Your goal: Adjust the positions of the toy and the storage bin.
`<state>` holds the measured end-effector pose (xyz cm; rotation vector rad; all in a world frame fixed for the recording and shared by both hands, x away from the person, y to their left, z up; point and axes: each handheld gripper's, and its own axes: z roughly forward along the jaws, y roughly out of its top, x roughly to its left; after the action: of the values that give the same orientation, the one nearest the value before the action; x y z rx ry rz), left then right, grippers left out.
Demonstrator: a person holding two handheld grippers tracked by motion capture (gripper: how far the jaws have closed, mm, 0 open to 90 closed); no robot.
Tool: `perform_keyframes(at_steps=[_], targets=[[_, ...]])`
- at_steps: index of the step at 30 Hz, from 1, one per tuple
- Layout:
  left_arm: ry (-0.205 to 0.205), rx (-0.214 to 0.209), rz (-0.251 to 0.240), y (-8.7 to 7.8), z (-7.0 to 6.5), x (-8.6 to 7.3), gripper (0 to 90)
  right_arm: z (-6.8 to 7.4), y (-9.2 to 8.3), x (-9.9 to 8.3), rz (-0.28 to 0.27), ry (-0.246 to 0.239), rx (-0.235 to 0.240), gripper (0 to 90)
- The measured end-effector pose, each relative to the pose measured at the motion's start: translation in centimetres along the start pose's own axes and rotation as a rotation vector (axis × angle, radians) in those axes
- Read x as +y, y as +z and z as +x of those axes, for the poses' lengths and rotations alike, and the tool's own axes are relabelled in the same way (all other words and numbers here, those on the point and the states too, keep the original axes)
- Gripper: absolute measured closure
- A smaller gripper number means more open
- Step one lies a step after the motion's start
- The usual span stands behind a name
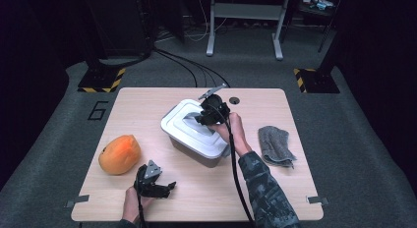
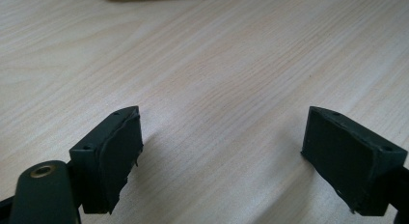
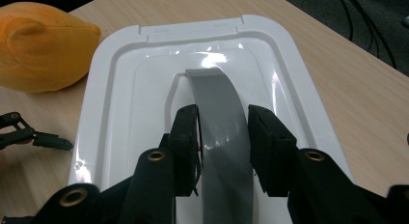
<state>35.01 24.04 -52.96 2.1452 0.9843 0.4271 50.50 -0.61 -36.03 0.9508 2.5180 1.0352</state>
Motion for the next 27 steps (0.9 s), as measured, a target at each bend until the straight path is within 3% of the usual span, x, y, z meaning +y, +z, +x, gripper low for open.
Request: perform_keyframes(at_steps=[27], targets=[[-0.006, 0.015, -0.014, 0.1, -0.1, 0.0, 13.9, 2.3, 1.2, 0.7, -0.017, 0.11, -0.086, 66.1]])
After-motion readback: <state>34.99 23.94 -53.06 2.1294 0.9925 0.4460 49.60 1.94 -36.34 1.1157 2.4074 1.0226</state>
